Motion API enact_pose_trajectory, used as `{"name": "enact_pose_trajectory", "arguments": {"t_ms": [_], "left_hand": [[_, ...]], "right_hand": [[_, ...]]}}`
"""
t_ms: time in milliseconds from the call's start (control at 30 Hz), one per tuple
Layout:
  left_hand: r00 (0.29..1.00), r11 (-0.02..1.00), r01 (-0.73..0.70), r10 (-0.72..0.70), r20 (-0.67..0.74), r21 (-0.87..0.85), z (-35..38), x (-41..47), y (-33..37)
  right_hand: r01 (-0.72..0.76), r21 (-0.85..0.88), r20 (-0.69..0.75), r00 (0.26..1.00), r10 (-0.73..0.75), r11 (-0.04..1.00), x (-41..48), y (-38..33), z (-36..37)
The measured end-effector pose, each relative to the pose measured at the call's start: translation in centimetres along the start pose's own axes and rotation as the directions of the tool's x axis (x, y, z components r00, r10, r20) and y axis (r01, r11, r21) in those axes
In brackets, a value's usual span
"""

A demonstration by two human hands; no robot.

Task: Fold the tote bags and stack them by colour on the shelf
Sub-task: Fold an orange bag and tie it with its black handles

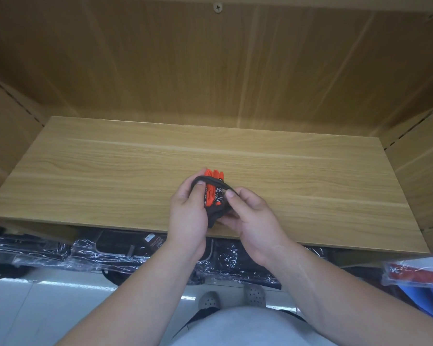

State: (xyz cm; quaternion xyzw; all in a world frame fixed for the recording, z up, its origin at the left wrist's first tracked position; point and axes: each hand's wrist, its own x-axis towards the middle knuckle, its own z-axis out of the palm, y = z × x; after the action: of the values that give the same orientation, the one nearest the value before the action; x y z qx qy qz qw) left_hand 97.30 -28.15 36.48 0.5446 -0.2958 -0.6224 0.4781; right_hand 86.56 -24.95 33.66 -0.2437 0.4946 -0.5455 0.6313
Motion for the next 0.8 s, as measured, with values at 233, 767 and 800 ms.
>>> {"name": "enact_pose_trajectory", "arguments": {"t_ms": [233,767,800], "left_hand": [[1.000,0.996,0.017,-0.020,-0.022,-0.093,-0.6,-0.1,1.0],[0.994,0.991,-0.070,0.079,0.073,-0.114,-0.9,-0.8,1.9],[0.994,0.992,-0.065,0.074,0.081,-0.112,-0.9,-0.8,2.0]], "right_hand": [[-0.103,0.067,0.243,0.966,0.084,0.992,-0.7,0.2,-0.8],[0.256,-0.228,-0.056,0.960,-0.275,0.939,0.8,-1.1,1.5],[0.273,-0.227,-0.065,0.953,-0.295,0.935,1.0,-1.2,1.4]]}}
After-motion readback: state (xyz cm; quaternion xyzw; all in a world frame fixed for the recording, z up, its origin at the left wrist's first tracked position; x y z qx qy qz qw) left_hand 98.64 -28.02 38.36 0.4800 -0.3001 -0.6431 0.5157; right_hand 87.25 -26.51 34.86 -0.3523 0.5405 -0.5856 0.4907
